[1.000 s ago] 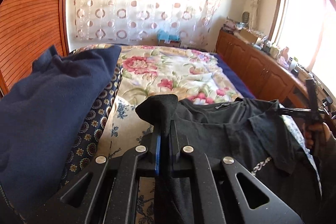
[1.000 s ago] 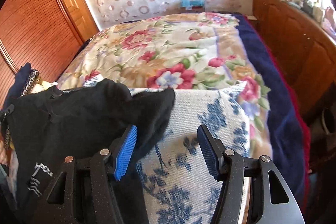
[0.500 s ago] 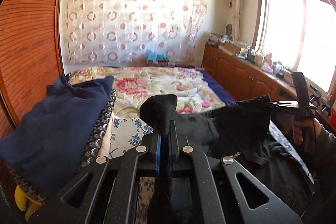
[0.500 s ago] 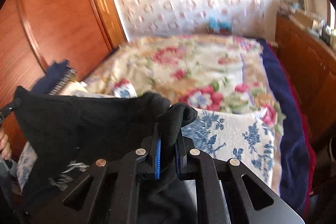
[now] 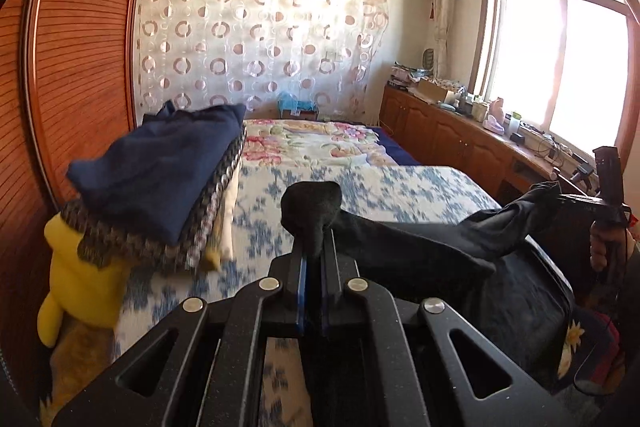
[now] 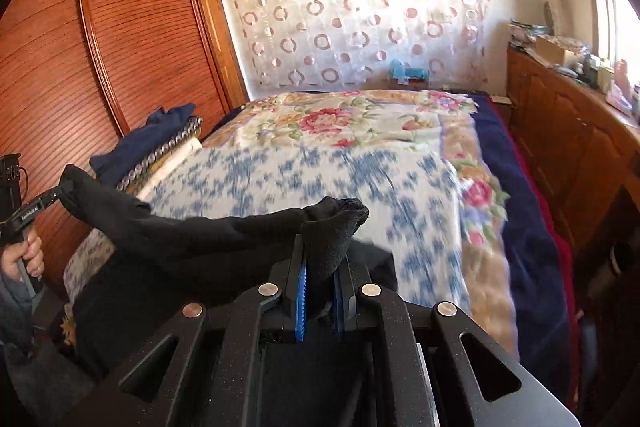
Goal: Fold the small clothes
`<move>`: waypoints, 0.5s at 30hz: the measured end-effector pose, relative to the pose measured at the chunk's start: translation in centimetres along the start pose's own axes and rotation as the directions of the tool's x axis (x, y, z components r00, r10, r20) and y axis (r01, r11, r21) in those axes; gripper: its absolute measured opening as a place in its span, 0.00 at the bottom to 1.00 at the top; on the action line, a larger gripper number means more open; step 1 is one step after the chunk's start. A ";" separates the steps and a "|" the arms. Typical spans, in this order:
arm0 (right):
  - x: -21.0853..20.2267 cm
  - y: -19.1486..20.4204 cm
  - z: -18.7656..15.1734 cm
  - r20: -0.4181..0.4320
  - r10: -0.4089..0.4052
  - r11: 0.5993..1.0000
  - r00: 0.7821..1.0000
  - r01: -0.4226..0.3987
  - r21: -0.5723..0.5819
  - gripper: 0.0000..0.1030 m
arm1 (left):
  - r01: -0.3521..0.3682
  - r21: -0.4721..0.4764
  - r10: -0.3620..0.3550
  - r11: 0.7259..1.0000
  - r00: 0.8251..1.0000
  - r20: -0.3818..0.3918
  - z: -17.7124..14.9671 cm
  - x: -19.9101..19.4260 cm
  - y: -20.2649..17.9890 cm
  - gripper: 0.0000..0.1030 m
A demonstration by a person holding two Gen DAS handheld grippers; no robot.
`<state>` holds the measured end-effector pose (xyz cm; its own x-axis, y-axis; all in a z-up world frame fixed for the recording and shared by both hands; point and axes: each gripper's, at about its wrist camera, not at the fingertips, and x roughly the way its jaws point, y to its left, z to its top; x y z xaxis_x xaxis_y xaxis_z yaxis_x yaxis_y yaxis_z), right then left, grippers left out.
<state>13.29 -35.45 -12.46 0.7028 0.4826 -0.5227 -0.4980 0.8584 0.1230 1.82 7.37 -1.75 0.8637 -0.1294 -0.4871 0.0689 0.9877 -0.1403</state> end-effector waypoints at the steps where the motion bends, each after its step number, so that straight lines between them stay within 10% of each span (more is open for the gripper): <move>1: -0.9 0.1 -1.0 -0.004 -0.005 1.000 1.000 0.005 0.007 0.10 | 0.002 0.004 -0.002 1.000 1.000 -0.006 -0.8 -0.8 -0.2 0.06; 15: -5.5 3.0 -5.5 -0.129 -0.042 0.999 0.991 0.045 0.024 0.10 | 0.017 0.025 -0.013 1.000 0.990 -0.143 -6.4 -2.4 -0.8 0.09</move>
<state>5.10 -36.45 -13.83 0.6514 0.4200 -0.6319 -0.4536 0.8832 0.1194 -3.53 6.29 -5.99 0.7825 -0.1534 -0.6034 0.0961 0.9873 -0.1264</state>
